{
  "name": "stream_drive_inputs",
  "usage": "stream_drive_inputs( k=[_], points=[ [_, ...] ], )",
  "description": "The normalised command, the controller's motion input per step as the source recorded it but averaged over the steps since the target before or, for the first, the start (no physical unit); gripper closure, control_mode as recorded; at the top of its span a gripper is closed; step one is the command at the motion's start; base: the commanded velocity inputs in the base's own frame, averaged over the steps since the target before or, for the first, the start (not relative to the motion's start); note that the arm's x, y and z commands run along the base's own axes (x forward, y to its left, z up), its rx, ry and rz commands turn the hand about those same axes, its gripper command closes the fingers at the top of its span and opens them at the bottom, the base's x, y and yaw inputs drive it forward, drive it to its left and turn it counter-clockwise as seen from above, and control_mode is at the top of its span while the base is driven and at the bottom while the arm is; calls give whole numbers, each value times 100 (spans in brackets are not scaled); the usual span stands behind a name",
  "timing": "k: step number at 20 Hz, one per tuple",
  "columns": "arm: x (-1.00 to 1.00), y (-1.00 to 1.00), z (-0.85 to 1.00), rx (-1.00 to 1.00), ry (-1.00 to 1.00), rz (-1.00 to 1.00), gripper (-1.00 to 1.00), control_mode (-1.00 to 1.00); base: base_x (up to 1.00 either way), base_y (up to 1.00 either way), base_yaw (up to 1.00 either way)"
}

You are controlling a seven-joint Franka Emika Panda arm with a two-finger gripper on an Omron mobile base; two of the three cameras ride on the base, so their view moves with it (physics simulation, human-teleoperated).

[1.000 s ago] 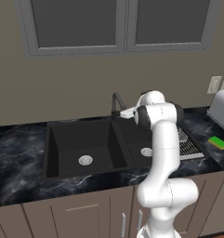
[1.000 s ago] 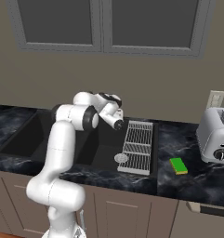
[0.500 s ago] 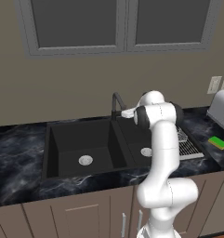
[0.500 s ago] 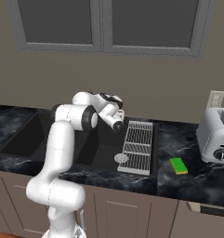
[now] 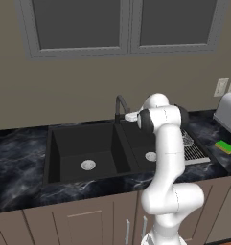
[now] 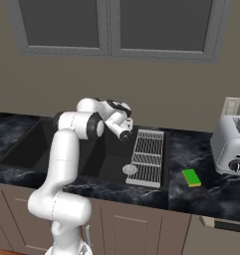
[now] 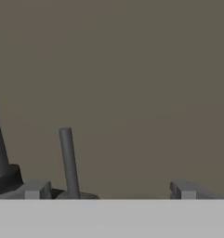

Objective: Soak the sponge with water for a few seconds and then drop it inside the sink.

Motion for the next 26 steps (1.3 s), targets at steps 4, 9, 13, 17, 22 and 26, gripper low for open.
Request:
stream_drive_inputs(
  k=[4,9,13,17,22,26],
  points=[
    [19,-44,-31,0,1,-5,-100,-100,0,0,0],
    [22,-45,-34,0,1,-6,-100,-100,0,0,0],
    [26,-49,-39,0,2,-6,-100,-100,0,0,0],
    [31,-52,-50,0,5,-6,-100,-100,0,0,0],
    [29,-51,-60,-1,6,-6,-100,-100,0,0,0],
    [23,-53,-65,-3,8,-6,-100,-100,0,0,0]
  ],
)
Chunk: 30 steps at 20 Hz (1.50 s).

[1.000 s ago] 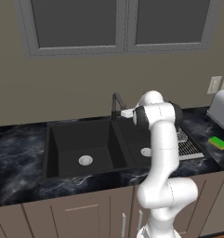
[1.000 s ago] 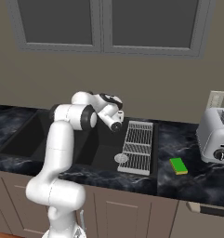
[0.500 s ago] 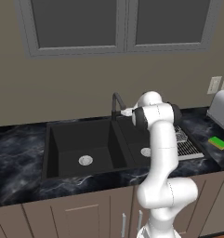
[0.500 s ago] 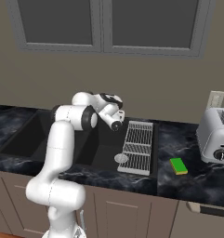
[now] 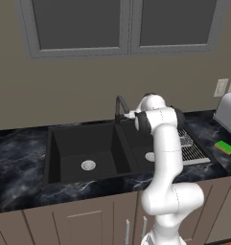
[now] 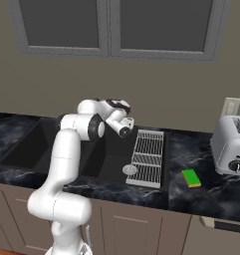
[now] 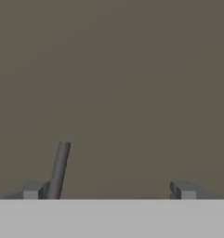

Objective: Soak the sponge with water for a few seconds and then drop it inside the sink.

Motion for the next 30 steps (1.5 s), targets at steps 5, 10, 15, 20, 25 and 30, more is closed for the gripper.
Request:
stream_drive_inputs(
  k=[5,10,15,20,25,30],
  points=[
    [14,-58,-69,-4,9,-9,-100,-100,0,0,0],
    [8,-73,-72,-4,10,-10,-100,-100,0,0,0],
    [5,-81,-72,-4,11,-10,-100,-100,0,0,0],
    [4,-75,-71,-6,12,-9,-100,-100,0,0,0],
    [2,-68,-65,-5,11,-8,-100,-100,0,0,0],
    [-6,-55,-4,0,2,-1,-100,-100,0,0,0]
  ],
)
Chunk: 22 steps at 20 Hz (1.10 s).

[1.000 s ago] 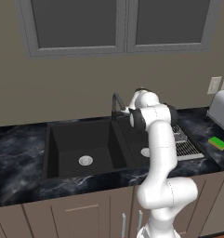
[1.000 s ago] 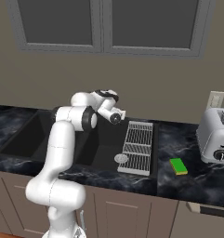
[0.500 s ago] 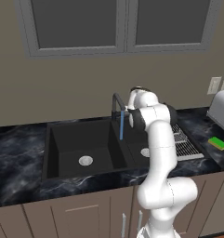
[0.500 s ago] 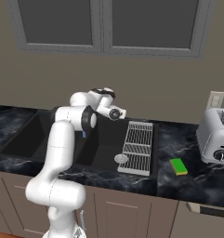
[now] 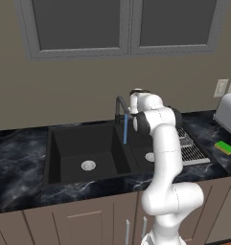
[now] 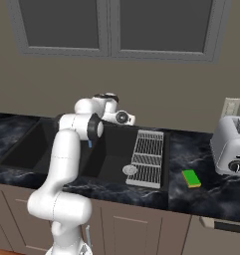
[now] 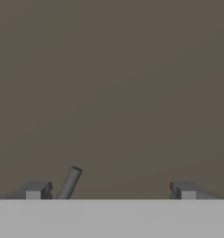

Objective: Soak the sponge with water for a few seconds and then drop it inside the sink.

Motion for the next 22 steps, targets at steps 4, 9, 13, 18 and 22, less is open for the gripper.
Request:
stream_drive_inputs(
  k=[4,9,13,18,22],
  points=[
    [-24,-62,9,2,1,0,-100,-100,0,0,0],
    [-7,-52,30,6,0,0,-100,-100,0,0,0],
    [-6,-37,39,8,0,0,-100,-100,0,0,0],
    [-9,-44,35,2,2,0,-100,-100,0,0,0],
    [-50,-27,48,-1,17,0,-100,-100,0,0,0]
  ],
)
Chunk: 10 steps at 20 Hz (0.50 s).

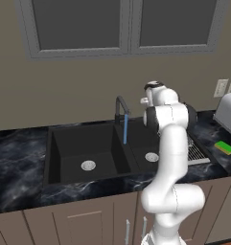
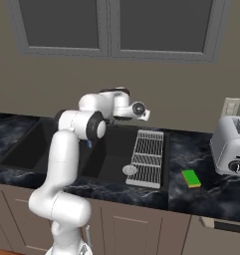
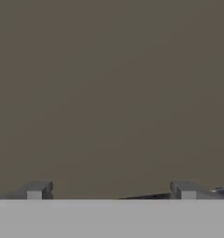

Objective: Soak the sponge with water for a few seconds and then drop it inside the sink.

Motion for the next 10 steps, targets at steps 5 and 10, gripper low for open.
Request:
stream_drive_inputs(
  k=[5,10],
  points=[
    [-80,-43,36,0,20,0,-100,-100,0,0,0],
    [-83,-43,32,0,15,0,-100,-100,0,0,0]
  ],
)
